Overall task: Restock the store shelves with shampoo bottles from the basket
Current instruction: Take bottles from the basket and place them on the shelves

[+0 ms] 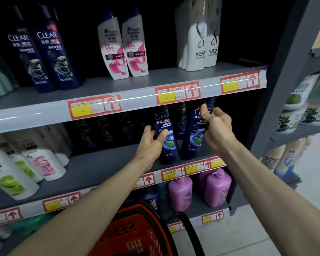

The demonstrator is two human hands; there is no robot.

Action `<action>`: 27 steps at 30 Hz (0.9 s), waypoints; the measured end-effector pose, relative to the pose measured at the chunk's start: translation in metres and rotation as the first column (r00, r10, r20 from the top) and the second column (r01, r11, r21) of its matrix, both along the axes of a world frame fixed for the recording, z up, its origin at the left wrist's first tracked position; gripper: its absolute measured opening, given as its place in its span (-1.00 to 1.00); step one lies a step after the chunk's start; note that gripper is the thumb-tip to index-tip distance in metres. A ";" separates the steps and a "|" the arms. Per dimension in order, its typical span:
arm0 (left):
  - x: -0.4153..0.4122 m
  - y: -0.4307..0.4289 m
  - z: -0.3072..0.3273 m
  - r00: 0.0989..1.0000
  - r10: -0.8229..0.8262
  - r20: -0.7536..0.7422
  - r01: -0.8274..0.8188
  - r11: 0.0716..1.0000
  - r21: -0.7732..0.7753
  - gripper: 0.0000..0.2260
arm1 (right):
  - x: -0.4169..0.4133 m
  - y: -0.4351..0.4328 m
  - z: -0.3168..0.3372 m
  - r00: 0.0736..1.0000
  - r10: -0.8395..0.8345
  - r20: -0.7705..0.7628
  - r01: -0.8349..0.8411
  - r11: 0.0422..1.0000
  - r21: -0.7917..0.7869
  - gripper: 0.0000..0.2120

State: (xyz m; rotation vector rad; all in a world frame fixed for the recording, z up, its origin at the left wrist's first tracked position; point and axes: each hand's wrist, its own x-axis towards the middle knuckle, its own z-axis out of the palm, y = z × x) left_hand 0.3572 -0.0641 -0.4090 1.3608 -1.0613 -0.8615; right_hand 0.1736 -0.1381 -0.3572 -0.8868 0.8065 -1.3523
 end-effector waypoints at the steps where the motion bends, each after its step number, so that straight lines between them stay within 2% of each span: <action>1: -0.002 -0.004 -0.001 0.999 -0.004 0.035 0.003 1.000 0.010 -0.64 | 0.001 -0.005 -0.003 0.998 -0.003 -0.058 0.002 1.000 -0.017 -0.20; 3: -0.005 -0.009 -0.004 0.996 -0.007 0.086 0.005 1.000 0.020 -0.45 | 0.006 -0.011 -0.011 0.983 0.003 -0.182 -0.018 0.997 -0.080 -0.16; 5: -0.009 -0.014 -0.008 0.990 0.016 0.144 -0.013 1.000 -0.023 -0.42 | 0.007 -0.015 -0.021 0.963 0.006 -0.270 -0.042 0.991 -0.127 -0.21; 7: -0.011 -0.018 -0.016 0.975 0.046 0.217 -0.034 0.998 -0.058 -0.52 | 0.005 -0.018 -0.028 0.956 0.028 -0.293 -0.073 0.987 -0.144 -0.27; 10: -0.014 -0.022 -0.022 0.946 0.051 0.319 -0.019 0.995 -0.103 -0.73 | 0.000 -0.018 -0.030 0.967 0.092 -0.236 -0.128 0.981 -0.144 -0.35; 12: -0.013 -0.021 -0.021 0.952 0.013 0.307 0.009 0.997 -0.072 -0.64 | -0.002 -0.015 -0.034 0.968 0.115 -0.222 -0.154 0.974 -0.165 -0.43; 15: -0.010 -0.016 -0.026 0.950 -0.039 0.310 0.042 0.999 -0.002 -0.46 | -0.009 0.000 -0.040 0.945 0.018 -0.326 -0.089 0.975 -0.204 -0.38; 18: 0.000 -0.003 -0.042 0.930 0.072 0.360 -0.070 0.997 -0.019 -0.39 | -0.021 0.017 -0.061 0.867 -0.110 -0.486 -0.042 0.956 -0.290 -0.41; 21: 0.008 -0.002 -0.050 0.929 0.120 0.349 -0.119 0.993 -0.026 -0.38 | -0.024 0.033 -0.083 0.754 -0.158 -0.638 -0.028 0.962 -0.271 -0.35; 23: 0.006 -0.006 -0.049 0.933 0.087 0.349 -0.087 0.996 -0.017 -0.40 | -0.020 0.040 -0.096 0.711 -0.183 -0.679 -0.011 0.963 -0.271 -0.35; 27: -0.002 -0.025 -0.048 0.933 0.083 0.351 -0.083 0.996 -0.016 -0.49 | -0.007 0.038 -0.107 0.594 -0.341 -0.729 0.104 0.931 -0.351 -0.38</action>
